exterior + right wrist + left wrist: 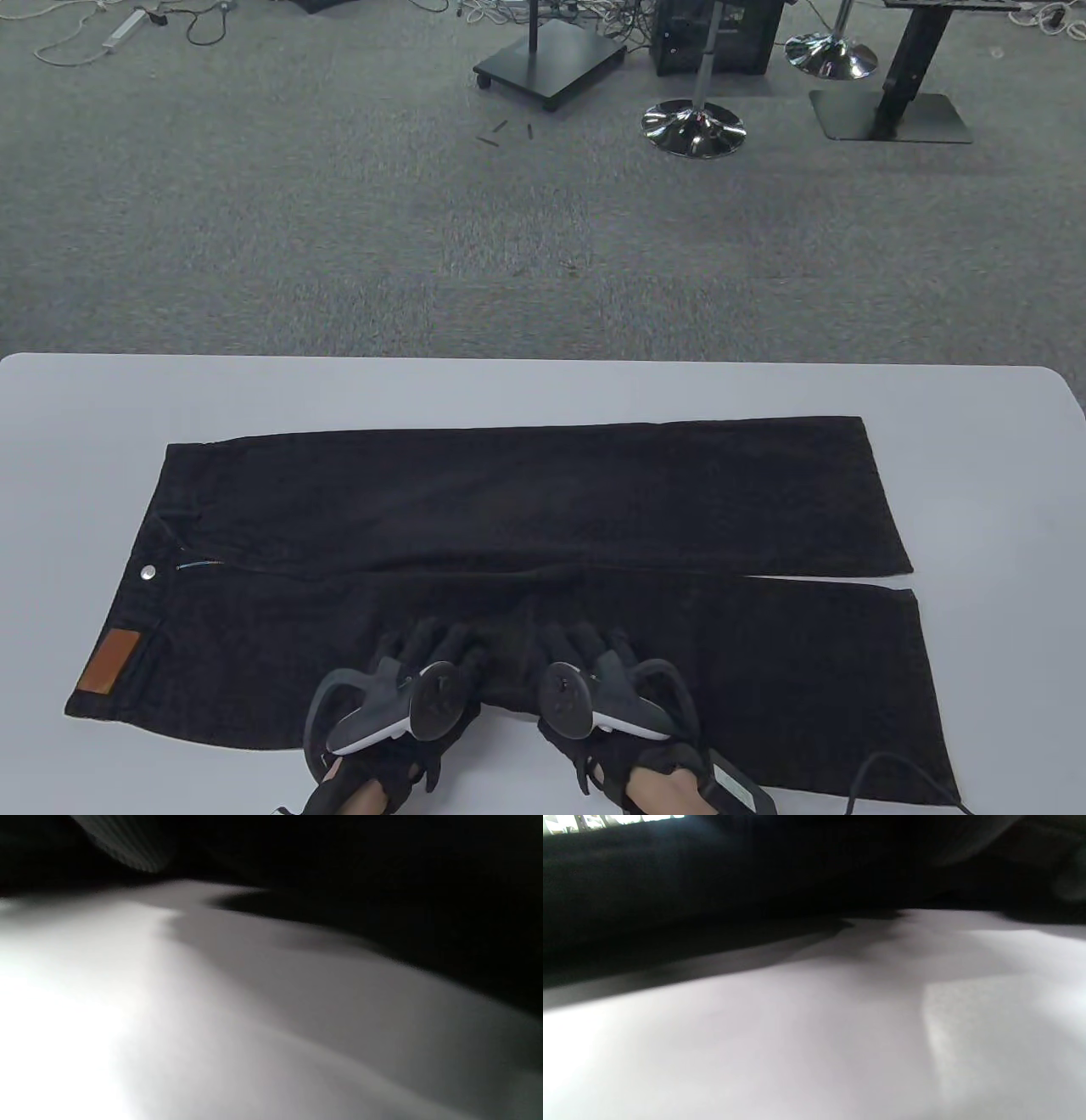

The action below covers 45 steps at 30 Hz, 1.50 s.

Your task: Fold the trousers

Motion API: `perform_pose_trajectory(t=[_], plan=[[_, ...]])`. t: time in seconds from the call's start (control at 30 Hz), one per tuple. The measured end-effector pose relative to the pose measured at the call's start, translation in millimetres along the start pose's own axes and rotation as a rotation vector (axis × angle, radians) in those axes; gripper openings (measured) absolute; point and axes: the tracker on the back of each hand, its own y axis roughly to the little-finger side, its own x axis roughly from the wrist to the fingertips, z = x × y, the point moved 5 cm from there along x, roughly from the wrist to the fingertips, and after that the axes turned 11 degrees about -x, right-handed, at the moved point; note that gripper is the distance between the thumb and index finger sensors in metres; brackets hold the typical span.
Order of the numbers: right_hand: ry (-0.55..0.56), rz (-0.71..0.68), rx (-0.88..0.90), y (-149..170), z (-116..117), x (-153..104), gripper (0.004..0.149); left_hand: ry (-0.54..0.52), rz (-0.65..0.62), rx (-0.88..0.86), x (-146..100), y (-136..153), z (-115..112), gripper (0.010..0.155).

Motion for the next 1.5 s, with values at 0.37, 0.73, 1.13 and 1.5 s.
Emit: perform_pose_trajectory(t=[0.37, 0.73, 1.13, 1.5], plan=[[-0.064, -0.063, 0.334, 19.5, 3.7, 6.2, 0.058, -0.011, 0.020, 0.178, -0.4, -10.2, -1.2, 0.083], [-0.106, -0.071, 0.413, 26.5, 7.5, 8.6, 0.060, -0.126, -0.041, 0.147, -19.2, -17.1, 21.7, 0.060], [0.016, -0.118, 0.103, -16.2, -15.9, -6.4, 0.086, -0.115, -0.015, 0.086, -16.6, -7.4, 24.4, 0.062], [0.155, 0.020, -0.144, -26.7, -33.4, -2.5, 0.068, -0.124, -0.033, 0.047, -20.2, -7.7, 29.0, 0.061]])
